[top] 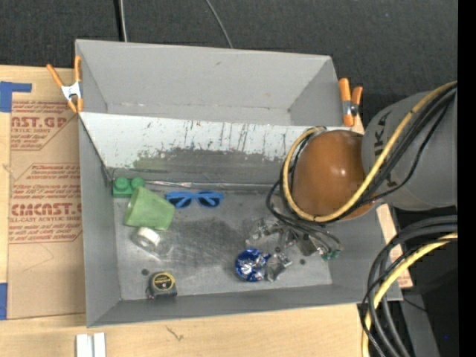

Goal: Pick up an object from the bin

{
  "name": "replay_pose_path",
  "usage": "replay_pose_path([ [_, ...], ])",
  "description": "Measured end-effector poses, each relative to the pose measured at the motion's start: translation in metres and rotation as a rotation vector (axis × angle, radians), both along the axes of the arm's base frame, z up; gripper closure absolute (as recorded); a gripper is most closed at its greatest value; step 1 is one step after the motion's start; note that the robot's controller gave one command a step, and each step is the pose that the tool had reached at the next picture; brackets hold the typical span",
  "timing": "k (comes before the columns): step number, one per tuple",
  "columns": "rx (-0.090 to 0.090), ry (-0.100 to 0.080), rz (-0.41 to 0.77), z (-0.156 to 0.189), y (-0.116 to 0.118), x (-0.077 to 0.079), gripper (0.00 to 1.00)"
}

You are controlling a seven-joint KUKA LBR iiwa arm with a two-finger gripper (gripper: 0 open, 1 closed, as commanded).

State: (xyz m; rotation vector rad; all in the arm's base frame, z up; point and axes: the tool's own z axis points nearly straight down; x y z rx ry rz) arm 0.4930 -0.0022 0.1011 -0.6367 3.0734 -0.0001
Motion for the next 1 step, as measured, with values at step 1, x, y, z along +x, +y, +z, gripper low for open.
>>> replay_pose_path([
  [1,0.0,-0.001,0.0,0.0324,0.0009,0.0006,1.0],
])
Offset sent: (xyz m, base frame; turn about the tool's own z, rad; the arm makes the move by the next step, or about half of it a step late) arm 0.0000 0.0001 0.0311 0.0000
